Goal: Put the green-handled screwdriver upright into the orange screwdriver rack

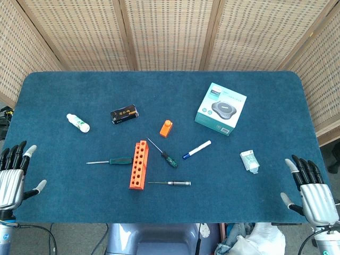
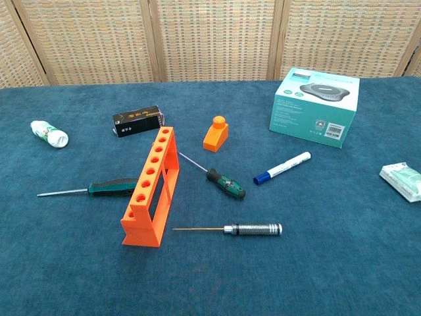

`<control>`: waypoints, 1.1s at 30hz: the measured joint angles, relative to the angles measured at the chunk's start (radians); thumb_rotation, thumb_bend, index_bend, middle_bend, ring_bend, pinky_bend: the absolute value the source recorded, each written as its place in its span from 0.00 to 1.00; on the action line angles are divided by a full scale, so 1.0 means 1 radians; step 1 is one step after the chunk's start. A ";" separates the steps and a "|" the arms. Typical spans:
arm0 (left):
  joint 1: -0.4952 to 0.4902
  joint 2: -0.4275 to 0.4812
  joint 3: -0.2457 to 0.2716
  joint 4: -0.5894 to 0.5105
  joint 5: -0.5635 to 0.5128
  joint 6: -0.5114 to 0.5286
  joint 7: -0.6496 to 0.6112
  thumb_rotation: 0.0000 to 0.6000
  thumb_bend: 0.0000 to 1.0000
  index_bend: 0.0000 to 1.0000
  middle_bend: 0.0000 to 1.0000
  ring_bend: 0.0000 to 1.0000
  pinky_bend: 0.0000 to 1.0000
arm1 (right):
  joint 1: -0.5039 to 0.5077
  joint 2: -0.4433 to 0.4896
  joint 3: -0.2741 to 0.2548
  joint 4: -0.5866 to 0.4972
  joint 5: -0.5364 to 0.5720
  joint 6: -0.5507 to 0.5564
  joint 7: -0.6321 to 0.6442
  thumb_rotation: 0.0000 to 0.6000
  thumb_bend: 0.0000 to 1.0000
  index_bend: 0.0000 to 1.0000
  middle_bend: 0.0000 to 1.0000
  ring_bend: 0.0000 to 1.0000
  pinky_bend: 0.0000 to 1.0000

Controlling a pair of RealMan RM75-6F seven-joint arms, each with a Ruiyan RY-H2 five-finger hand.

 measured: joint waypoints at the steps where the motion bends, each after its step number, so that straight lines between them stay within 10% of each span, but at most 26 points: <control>1: 0.000 0.000 0.000 0.000 0.000 0.000 0.000 1.00 0.19 0.10 0.00 0.00 0.00 | 0.000 0.000 0.000 0.000 0.000 0.000 0.000 1.00 0.26 0.00 0.00 0.00 0.00; 33: -0.012 -0.002 0.002 -0.011 0.004 -0.018 -0.003 1.00 0.19 0.14 0.00 0.00 0.00 | -0.004 0.008 0.003 -0.003 0.016 -0.003 0.007 1.00 0.26 0.00 0.00 0.00 0.00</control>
